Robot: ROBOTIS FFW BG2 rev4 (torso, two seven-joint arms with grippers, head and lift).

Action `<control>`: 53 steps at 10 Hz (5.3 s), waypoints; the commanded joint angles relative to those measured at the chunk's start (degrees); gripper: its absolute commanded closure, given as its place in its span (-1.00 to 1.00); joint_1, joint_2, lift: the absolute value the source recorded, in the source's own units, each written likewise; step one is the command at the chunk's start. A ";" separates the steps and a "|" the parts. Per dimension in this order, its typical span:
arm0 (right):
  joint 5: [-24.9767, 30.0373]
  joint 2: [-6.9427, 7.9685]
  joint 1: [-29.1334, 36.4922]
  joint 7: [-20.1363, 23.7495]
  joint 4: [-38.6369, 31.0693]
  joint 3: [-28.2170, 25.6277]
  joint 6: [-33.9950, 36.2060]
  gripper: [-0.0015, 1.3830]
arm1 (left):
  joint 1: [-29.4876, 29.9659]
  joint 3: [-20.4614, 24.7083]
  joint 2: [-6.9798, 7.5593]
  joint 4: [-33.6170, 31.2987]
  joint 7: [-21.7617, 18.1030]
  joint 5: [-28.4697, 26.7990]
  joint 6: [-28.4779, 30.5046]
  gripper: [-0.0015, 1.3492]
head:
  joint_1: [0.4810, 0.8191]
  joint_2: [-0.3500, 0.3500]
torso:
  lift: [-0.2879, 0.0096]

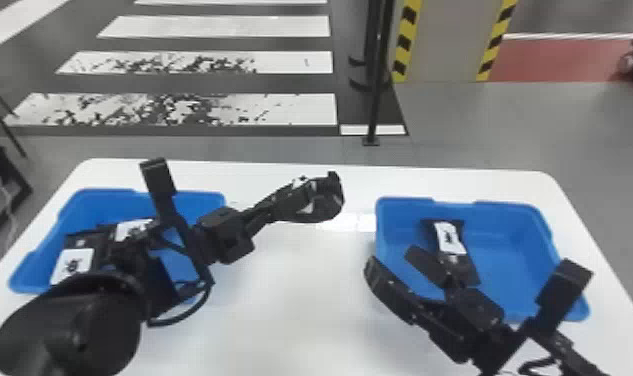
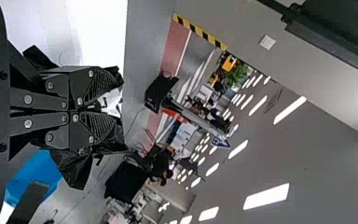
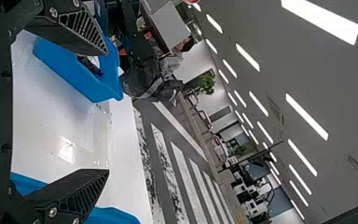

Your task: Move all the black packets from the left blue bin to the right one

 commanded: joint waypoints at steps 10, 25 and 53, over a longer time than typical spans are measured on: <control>-4.08 -0.80 -7.30 -2.89 5.91 3.11 -3.78 0.30 | -2.21 -9.44 0.46 -0.06 0.82 4.82 0.80 0.78 | 0.27 -0.26 | -0.07; -2.26 0.08 -2.80 -6.58 6.62 -9.57 -5.33 0.09 | 10.73 4.84 -1.21 -8.36 2.14 10.19 -0.46 -0.76 | 0.27 -0.39 | -0.07; -4.08 1.93 15.62 -10.19 -3.09 -9.69 -13.76 -0.84 | -15.29 27.24 4.59 7.68 13.83 -34.49 46.09 -0.74 | 0.27 0.86 | -0.07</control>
